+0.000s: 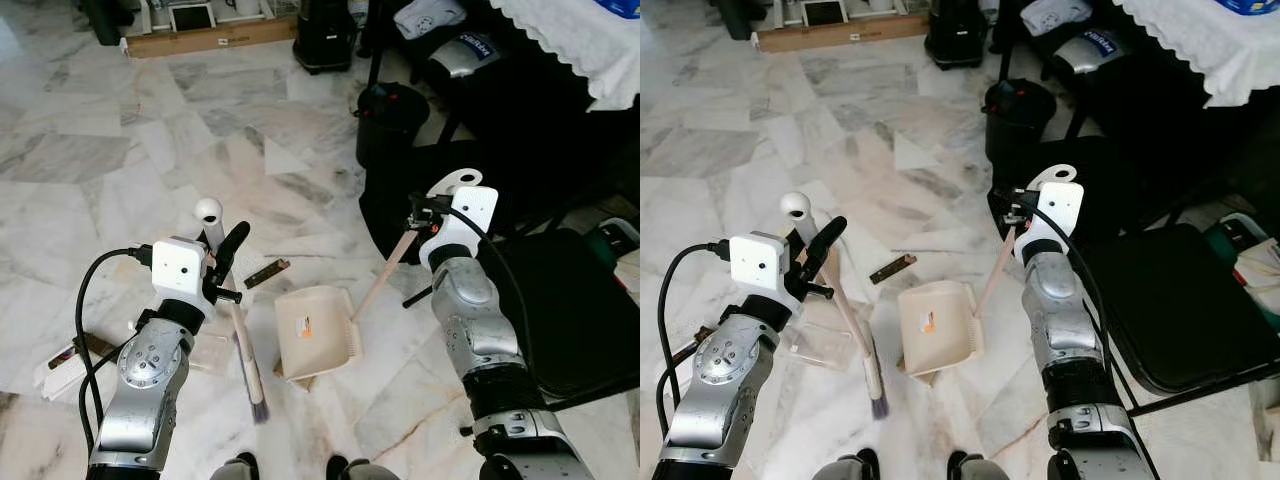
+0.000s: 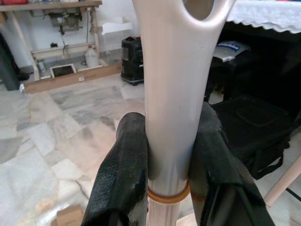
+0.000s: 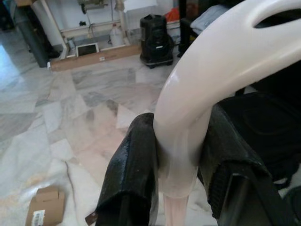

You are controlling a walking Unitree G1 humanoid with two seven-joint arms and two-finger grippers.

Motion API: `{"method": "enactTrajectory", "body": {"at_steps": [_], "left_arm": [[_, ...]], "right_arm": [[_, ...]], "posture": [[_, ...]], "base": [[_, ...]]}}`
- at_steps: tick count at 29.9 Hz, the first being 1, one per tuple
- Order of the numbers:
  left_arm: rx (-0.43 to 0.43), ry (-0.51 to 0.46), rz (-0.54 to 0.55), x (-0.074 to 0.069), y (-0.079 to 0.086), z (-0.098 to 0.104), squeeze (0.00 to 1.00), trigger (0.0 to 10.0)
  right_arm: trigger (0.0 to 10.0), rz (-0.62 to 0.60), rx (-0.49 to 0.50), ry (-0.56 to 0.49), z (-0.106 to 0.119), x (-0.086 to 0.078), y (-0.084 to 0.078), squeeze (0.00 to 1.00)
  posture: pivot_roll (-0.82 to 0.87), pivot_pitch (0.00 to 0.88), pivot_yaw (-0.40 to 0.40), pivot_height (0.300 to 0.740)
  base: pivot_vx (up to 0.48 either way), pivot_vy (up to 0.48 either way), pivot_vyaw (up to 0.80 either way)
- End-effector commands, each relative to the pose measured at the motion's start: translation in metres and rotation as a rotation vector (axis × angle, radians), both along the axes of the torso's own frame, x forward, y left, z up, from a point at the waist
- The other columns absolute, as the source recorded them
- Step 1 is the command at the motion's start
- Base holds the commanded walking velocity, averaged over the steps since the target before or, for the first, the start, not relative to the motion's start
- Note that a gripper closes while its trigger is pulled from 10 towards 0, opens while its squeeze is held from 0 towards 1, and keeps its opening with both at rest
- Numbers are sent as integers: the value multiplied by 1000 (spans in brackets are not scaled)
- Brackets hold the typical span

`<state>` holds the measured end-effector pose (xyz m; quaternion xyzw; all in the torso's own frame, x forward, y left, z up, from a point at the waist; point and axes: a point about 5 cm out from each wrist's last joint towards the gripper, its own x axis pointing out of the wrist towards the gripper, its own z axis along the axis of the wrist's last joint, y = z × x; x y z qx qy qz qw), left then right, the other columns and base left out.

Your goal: Sweep floor

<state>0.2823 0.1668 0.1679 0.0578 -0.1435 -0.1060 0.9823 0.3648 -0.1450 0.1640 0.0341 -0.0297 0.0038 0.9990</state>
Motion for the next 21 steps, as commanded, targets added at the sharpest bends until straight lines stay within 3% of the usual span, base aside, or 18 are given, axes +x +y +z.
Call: {"method": "enactTrajectory", "body": {"at_steps": [1, 21], "left_arm": [[17, -29, -4, -1, 0, 7, 0, 10000], [29, -31, -8, -4, 1, 5, 0, 10000]], "right_arm": [[10000, -3, 1, -72, 15, 0, 0, 0], [10000, 5, -73, -61, 10, -4, -3, 0]], "posture": [[-42, 238, -40, 740], [-47, 219, -48, 740]], "base": [[262, 0, 0], [13, 0, 0]]}}
